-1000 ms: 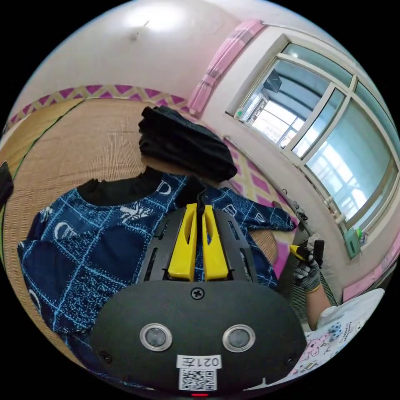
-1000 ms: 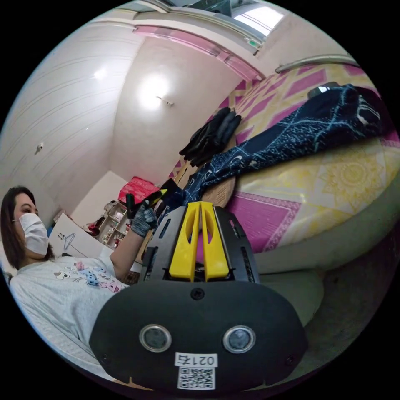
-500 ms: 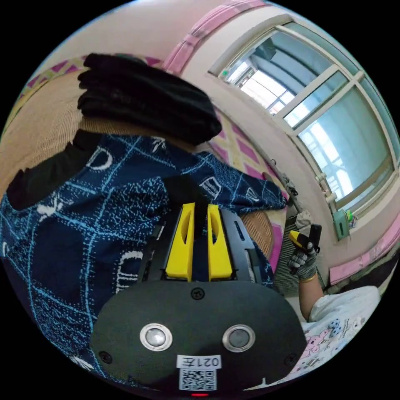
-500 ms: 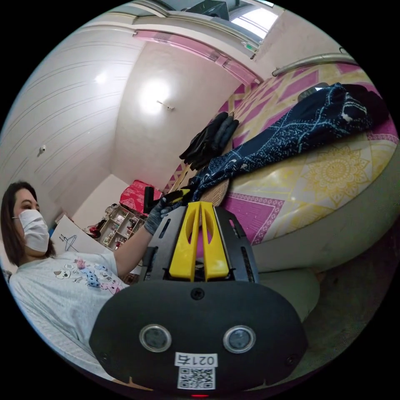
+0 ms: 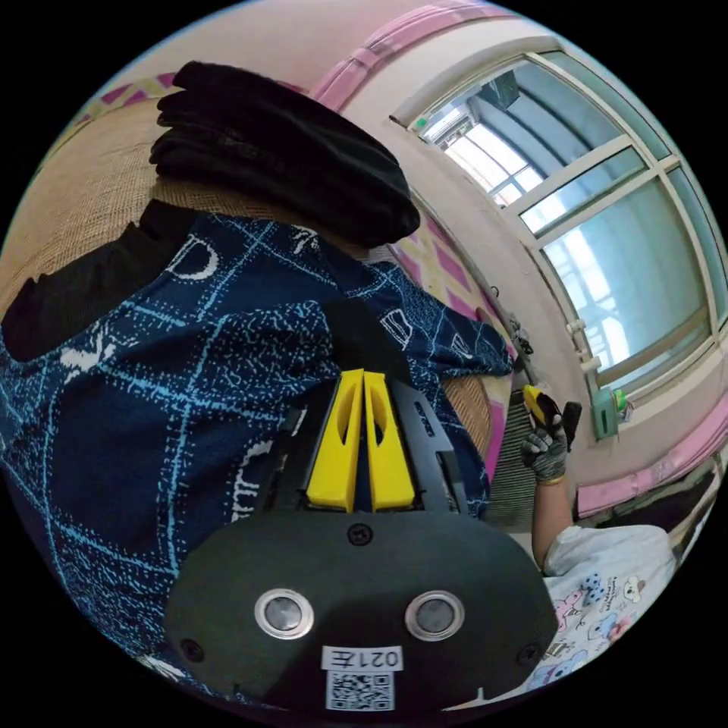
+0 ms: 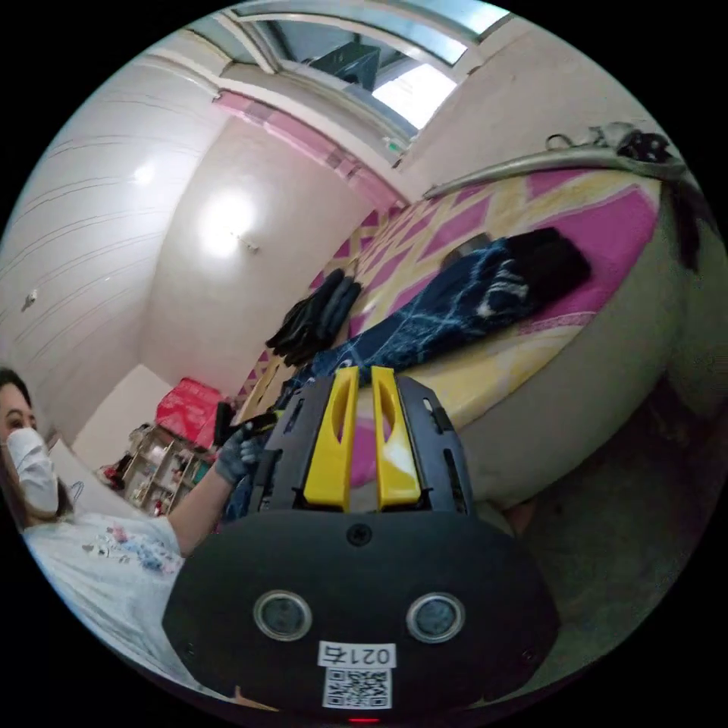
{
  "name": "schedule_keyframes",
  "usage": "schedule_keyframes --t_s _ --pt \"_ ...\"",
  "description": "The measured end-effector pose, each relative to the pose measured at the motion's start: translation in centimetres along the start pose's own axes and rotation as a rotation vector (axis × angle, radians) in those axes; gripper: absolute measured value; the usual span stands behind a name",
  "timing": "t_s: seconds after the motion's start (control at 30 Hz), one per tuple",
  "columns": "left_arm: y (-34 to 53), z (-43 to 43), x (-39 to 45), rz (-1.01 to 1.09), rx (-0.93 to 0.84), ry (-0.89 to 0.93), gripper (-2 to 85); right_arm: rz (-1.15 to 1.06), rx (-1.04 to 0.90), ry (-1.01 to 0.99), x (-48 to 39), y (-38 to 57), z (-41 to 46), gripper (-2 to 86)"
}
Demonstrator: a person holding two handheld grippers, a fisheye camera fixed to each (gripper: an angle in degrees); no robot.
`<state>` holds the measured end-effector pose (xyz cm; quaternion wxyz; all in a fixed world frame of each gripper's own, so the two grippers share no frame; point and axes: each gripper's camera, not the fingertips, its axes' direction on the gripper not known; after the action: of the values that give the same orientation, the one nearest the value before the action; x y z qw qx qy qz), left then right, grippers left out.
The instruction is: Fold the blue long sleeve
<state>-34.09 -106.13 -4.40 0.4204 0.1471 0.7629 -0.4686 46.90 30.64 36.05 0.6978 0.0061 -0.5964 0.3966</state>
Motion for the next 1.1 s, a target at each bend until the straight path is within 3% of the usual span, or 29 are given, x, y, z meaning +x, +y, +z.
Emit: schedule_keyframes --t_s 0.13,0.27,0.57,0.7,0.83,1.1 --pt "2.1 -2.8 0.4 0.066 0.135 0.055 -0.9 0.19 0.147 0.077 3.9 -1.6 -2.2 9.5" --pt "4.5 -5.6 1.5 0.125 0.161 0.036 -0.9 0.349 0.216 0.132 7.2 -2.8 -2.6 10.4" --pt "9.6 -11.9 0.7 0.11 0.221 0.074 -0.9 0.441 0.207 0.234 7.5 -5.2 1.4 5.7" --pt "11.4 -14.5 -0.1 0.108 0.24 0.067 -0.9 0.448 0.201 0.191 7.3 -5.1 3.0 1.5" --pt "13.9 -17.6 -1.7 0.084 0.25 0.065 -0.9 0.247 0.249 0.204 1.1 -5.5 2.9 0.5" --pt "19.7 -25.5 -4.8 0.041 0.324 0.083 -0.9 -0.567 0.056 0.06 -29.6 -0.6 13.7 0.1"
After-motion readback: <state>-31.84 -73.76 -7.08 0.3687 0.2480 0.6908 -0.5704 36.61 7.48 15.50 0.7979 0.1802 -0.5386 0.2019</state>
